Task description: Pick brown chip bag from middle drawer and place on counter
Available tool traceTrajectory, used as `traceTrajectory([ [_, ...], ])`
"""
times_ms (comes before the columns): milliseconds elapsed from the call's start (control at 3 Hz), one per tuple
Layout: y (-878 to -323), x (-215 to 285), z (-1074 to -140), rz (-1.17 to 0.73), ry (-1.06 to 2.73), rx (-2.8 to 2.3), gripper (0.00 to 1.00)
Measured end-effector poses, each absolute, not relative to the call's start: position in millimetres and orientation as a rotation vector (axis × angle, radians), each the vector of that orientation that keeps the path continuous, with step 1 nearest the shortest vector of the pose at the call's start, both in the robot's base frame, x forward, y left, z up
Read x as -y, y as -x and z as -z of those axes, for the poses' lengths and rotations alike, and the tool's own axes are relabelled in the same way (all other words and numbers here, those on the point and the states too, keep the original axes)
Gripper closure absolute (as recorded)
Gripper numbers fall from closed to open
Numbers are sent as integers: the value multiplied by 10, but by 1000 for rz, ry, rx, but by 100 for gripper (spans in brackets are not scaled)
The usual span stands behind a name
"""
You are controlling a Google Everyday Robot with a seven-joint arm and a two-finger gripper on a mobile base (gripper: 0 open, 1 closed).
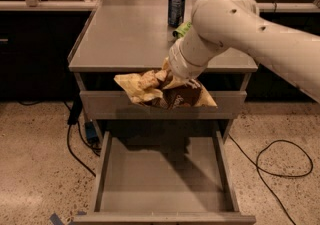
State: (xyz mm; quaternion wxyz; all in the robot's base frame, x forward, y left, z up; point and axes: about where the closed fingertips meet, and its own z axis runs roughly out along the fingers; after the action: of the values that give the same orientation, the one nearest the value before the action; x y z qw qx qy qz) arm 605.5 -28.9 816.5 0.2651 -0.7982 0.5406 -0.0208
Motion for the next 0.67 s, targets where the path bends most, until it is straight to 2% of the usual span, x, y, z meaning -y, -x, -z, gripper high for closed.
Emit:
traceTrajectory([
  [667, -6087, 220, -8881, 154, 2174, -1443, 100],
])
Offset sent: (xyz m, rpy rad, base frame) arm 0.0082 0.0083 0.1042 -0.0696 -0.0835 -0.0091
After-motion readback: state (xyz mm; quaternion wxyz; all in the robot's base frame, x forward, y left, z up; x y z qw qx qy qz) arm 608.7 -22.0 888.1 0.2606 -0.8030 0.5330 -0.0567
